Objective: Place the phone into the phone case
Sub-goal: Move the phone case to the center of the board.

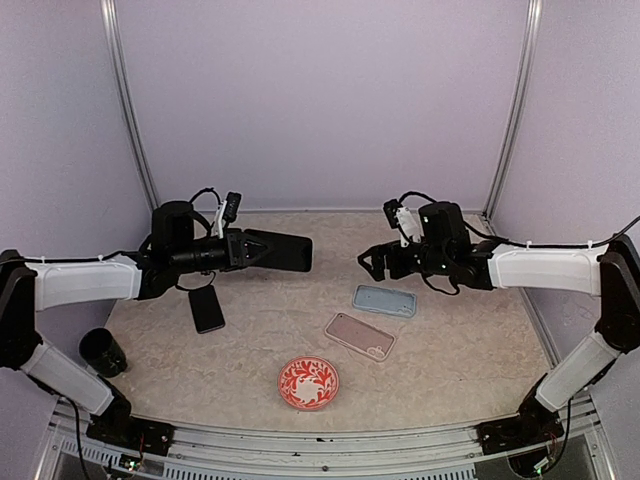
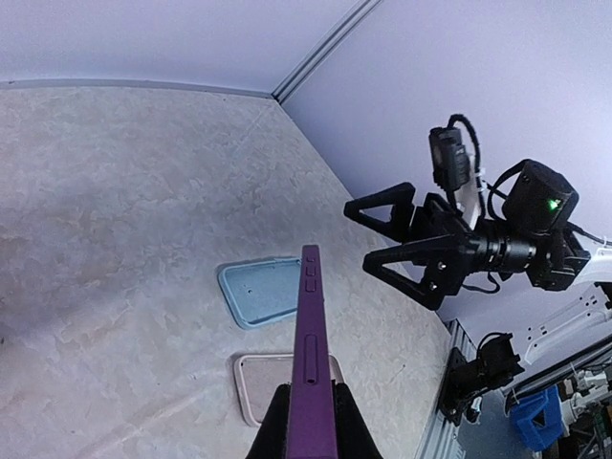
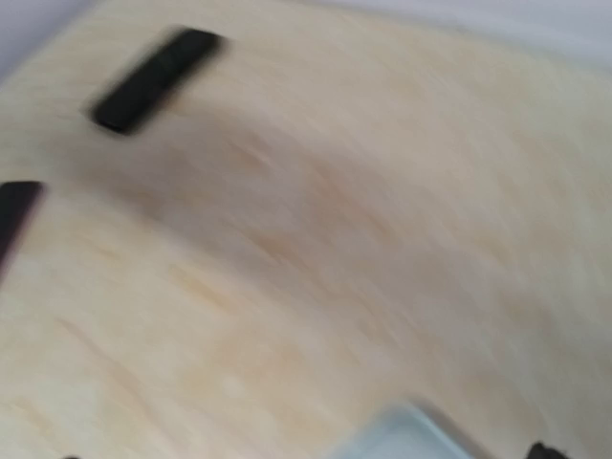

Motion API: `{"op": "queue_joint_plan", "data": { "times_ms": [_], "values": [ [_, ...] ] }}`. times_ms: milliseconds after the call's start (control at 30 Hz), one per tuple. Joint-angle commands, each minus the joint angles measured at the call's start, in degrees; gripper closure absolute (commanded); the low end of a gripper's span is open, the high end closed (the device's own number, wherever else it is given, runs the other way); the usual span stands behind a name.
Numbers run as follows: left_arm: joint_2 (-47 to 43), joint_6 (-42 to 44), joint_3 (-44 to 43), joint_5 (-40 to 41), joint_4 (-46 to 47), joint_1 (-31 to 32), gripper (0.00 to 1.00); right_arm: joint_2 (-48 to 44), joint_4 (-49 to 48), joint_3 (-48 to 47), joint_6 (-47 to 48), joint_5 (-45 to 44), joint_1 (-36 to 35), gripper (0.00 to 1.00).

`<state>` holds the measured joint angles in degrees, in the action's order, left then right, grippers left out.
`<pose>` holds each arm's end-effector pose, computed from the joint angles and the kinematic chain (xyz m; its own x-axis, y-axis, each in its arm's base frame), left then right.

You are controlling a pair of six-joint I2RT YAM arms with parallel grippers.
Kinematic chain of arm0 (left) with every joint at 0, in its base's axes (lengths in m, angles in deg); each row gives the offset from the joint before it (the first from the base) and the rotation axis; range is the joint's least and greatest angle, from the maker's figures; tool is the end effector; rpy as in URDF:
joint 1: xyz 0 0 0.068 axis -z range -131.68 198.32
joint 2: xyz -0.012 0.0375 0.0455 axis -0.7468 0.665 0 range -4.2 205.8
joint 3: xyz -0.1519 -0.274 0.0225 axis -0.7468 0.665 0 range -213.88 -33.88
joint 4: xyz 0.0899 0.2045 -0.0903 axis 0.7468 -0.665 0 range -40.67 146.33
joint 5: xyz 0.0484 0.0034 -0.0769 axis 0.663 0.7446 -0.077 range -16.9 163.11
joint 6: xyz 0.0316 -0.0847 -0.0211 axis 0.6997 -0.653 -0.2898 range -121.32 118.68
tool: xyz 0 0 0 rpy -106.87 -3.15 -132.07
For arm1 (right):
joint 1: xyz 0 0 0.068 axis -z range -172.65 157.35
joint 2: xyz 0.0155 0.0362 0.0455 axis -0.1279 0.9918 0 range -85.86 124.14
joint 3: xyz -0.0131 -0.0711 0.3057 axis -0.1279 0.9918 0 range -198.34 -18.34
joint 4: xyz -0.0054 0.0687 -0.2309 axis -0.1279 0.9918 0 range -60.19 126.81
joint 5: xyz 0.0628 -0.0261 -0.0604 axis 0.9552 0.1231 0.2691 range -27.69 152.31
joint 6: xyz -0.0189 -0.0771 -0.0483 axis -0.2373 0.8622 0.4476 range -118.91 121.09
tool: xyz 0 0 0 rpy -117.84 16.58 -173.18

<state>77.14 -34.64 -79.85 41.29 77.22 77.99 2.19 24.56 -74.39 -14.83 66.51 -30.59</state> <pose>0.2657 -0.2020 0.3001 -0.6563 -0.1633 -0.7366 0.6028 0.4738 -0.6420 0.2889 0.2329 0.2816 -0.5237 -0.0612 -0.8497 -0.5419 0.7936 0.2768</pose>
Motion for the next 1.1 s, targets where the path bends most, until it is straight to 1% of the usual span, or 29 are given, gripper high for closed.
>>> {"op": "queue_joint_plan", "data": {
  "times_ms": [0,167,400,600,1067],
  "values": [
    [-0.07,-0.49,0.14,1.15,5.78,0.29,1.0,-2.47,3.48,4.91,-9.84,-2.28,3.53,0.01],
    [0.87,-0.94,-0.16,1.2,6.52,0.39,1.0,-2.09,2.48,8.9,-13.87,-1.66,5.79,0.0],
    [1.78,-1.31,-0.24,0.92,6.89,0.46,1.0,1.02,-0.21,11.5,-18.37,1.16,8.37,0.0],
    [1.63,-1.35,-0.23,1.24,6.7,0.39,1.0,2.69,0.16,12.05,-19.91,-1.11,8.49,0.0],
    [3.14,-1.93,-0.3,1.47,7.02,0.3,1.0,8.06,-2.0,12.64,-21.55,0.5,8.49,0.0]
  ]
}}
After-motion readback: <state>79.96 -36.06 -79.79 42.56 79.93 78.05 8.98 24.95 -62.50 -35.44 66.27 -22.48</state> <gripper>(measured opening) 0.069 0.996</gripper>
